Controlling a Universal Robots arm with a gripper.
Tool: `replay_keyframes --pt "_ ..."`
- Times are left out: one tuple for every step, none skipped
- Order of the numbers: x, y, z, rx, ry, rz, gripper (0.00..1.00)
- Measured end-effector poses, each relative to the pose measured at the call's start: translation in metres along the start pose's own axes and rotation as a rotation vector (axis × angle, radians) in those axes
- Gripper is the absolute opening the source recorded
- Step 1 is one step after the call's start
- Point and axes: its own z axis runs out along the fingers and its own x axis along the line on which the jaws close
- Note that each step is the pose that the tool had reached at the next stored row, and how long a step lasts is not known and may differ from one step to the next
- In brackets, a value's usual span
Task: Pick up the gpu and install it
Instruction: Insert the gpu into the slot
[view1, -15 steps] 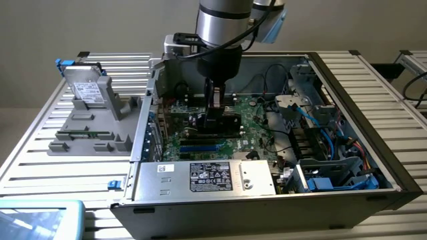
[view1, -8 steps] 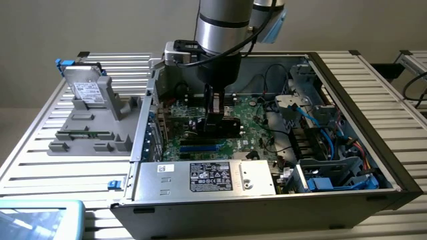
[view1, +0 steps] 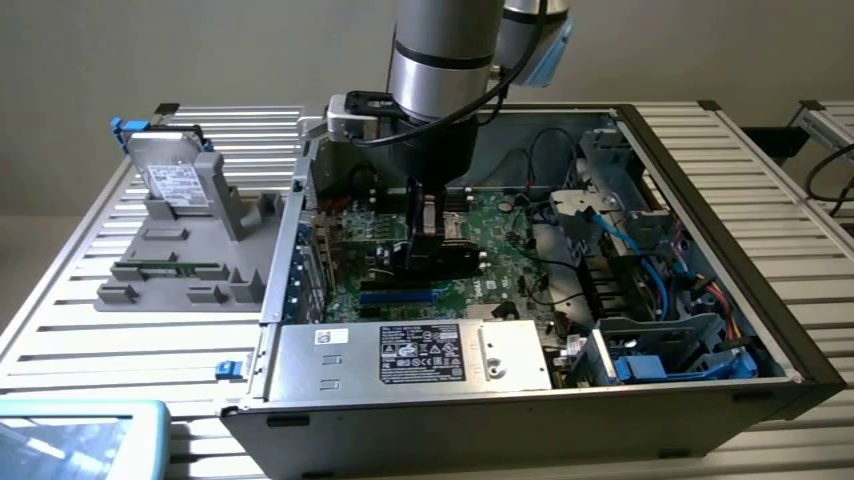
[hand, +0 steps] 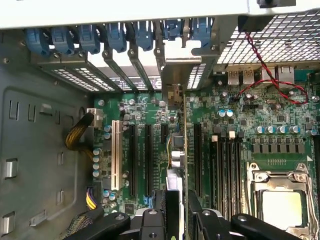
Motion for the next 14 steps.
replay_keyframes --pt "0.000 0.0012 0.0011 0.0000 -0.0006 0.001 0.28" --pt "0.000 0.0024 0.0019 0.0000 -0.0015 0.001 0.28" --pt "0.000 0.0035 0.0027 -0.0002 -0.0024 0.001 0.28" --pt "0.000 0.0037 0.0035 -0.0002 -0.0036 0.002 0.28" --pt "0.000 0.0037 0.0039 -0.0003 -0.0043 0.002 0.28" --pt "0.000 0.0036 0.0047 -0.0003 -0.0045 0.003 0.28" --pt "0.000 0.0037 0.0058 -0.0002 -0.0048 0.003 0.28" --pt "0.000 0.0038 0.0070 -0.0002 -0.0046 0.004 0.28" --pt "0.000 0.0038 0.0082 -0.0002 -0.0047 0.004 0.28" --pt "0.000 0.0040 0.0092 -0.0002 -0.0047 0.005 0.28" --pt "0.000 0.0039 0.0102 -0.0002 -0.0049 0.005 0.28" --pt "0.000 0.0040 0.0110 -0.0003 -0.0055 0.006 0.28" --pt "0.000 0.0044 0.0115 -0.0005 -0.0061 0.006 0.28" --pt "0.000 0.0051 0.0120 -0.0005 -0.0070 0.007 0.28"
